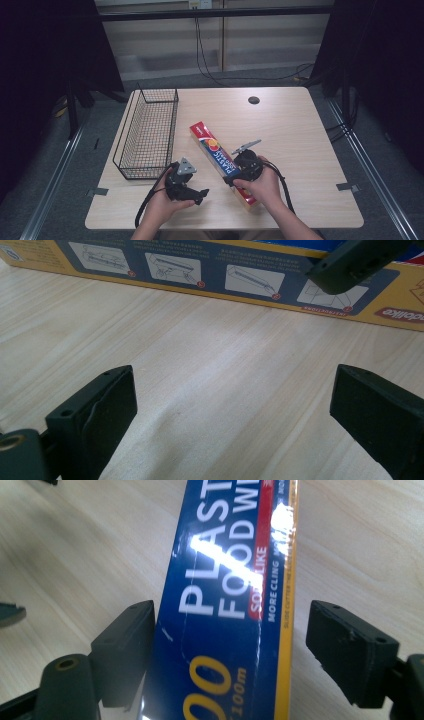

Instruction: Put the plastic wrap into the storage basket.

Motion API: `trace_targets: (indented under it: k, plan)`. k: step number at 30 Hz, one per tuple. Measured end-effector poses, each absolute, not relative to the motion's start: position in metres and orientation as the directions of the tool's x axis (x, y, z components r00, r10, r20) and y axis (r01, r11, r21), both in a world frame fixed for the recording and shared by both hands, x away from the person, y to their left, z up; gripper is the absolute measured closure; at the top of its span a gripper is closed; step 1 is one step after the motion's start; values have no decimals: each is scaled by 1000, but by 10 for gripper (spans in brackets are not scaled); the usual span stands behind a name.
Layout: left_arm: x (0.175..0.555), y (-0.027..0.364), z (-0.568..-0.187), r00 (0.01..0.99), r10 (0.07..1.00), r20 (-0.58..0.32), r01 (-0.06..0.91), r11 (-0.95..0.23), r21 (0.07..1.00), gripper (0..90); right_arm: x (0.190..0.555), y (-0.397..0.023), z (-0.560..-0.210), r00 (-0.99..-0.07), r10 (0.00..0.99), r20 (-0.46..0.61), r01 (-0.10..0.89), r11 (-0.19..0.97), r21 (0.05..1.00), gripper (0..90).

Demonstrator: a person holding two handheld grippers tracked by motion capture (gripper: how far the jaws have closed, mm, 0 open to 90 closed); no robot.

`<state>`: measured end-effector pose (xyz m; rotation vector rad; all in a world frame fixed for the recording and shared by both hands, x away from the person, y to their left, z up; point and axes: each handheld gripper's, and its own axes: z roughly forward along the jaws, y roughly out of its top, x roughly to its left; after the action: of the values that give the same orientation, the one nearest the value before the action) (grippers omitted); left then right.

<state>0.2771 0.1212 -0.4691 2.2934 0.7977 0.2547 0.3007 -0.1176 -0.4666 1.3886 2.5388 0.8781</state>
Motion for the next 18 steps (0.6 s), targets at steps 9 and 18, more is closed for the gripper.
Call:
trace_targets:
  k: [9, 18]
  plan:
    - [276, 121, -469, 793, 609, -40, 473, -573, 669, 49, 309, -113, -469, -542, 822, 172, 751, 382, 539, 244]
    - [276, 121, -468, 797, 602, -39, 468, -577, 669, 53, 318, -102, -471, -542, 823, 169, 769, 405, 495, 320]
